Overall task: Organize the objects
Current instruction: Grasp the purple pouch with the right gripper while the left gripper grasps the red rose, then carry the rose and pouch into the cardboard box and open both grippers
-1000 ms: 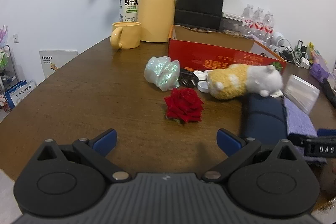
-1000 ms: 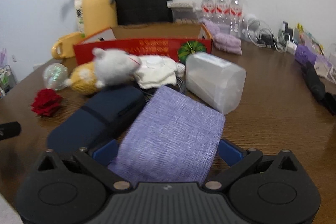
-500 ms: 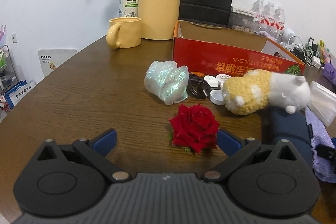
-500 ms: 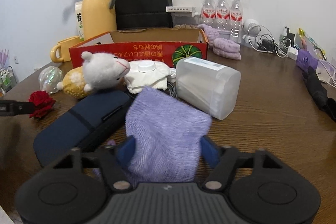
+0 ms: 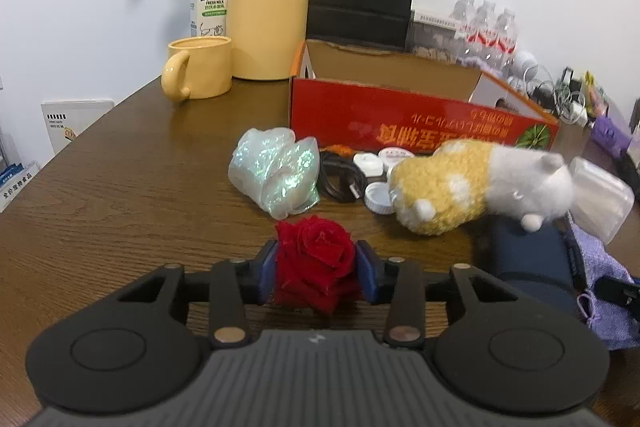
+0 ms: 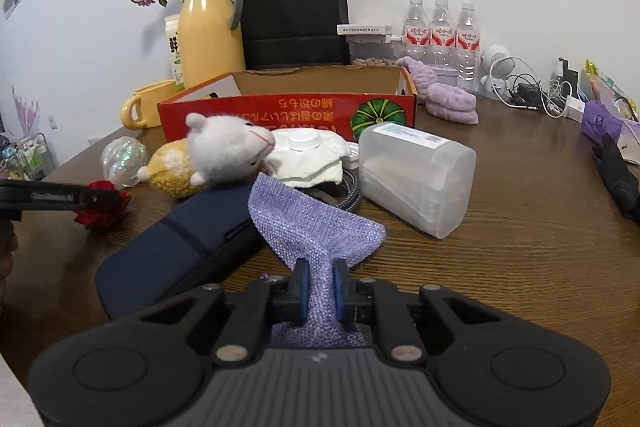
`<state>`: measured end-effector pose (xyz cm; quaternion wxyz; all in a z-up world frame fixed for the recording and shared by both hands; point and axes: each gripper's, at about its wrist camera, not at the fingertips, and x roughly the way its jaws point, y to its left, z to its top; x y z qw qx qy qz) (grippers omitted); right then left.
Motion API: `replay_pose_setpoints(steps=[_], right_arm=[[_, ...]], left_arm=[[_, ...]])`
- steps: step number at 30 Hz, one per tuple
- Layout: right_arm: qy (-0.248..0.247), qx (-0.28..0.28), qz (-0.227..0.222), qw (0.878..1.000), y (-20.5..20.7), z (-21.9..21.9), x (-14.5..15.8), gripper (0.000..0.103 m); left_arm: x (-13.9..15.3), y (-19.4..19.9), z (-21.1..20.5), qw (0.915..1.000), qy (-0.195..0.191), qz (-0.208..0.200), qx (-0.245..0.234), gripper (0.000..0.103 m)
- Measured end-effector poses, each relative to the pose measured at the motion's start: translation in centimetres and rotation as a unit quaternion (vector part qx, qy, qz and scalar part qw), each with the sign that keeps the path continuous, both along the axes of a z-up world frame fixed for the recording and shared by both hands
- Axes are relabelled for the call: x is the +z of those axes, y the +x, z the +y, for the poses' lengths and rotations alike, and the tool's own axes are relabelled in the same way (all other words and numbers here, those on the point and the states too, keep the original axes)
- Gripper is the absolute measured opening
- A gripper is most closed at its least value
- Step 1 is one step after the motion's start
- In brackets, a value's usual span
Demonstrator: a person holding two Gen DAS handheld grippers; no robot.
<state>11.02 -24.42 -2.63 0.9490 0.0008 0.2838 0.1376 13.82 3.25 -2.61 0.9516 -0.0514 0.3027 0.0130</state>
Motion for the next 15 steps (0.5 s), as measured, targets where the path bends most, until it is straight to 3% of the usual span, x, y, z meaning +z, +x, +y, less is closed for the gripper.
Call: replay_pose_setpoints(steps=[9,15], right_arm=[[0.016,0.01,-0.07,0.997,-1.2,-0.5,3.9,0.011],[0.031,0.014,-0.12,0.992,0.8,0.1,7.0,0.011]], left_arm=[[3.2,-1.4,-0.3,0.9985,-0.009,-0.053,-0.012,0.039],[6.0,0.2,-1.4,0.9956,-0.009,-0.091,-0.021,0.039]])
